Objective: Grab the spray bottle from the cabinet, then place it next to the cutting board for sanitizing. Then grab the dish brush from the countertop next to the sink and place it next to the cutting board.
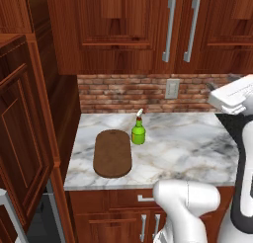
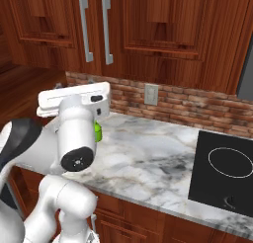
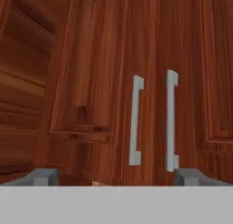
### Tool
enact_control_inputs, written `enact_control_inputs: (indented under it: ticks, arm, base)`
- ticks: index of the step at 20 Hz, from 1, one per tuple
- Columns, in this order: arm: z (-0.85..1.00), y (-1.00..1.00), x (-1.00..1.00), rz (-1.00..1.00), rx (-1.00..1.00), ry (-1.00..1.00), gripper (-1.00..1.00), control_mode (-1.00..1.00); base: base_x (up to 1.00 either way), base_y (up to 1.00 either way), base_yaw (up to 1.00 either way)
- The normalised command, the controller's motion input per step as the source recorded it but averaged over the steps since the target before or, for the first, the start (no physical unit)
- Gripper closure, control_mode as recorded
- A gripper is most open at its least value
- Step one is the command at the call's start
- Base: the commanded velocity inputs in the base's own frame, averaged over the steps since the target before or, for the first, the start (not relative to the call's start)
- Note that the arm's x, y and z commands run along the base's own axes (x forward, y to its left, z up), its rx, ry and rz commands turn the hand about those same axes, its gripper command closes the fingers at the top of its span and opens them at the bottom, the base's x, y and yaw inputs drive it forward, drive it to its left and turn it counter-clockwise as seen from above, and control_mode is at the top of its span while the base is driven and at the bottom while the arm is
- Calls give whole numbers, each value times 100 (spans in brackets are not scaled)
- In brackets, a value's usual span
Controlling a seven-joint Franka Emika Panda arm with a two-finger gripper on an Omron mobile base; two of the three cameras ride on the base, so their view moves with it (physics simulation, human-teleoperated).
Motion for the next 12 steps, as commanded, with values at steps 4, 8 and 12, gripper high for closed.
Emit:
enact_control_inputs:
  ticks: [4,8,12]
  arm:
    - [-7,19,0,-16,0,64,-100,-100]
    - [-12,25,0,-19,0,51,-100,-100]
    - [-18,21,0,-16,-2,19,-100,-100]
  base:
    - [0,0,0]
    - [0,0,0]
    - [0,0,0]
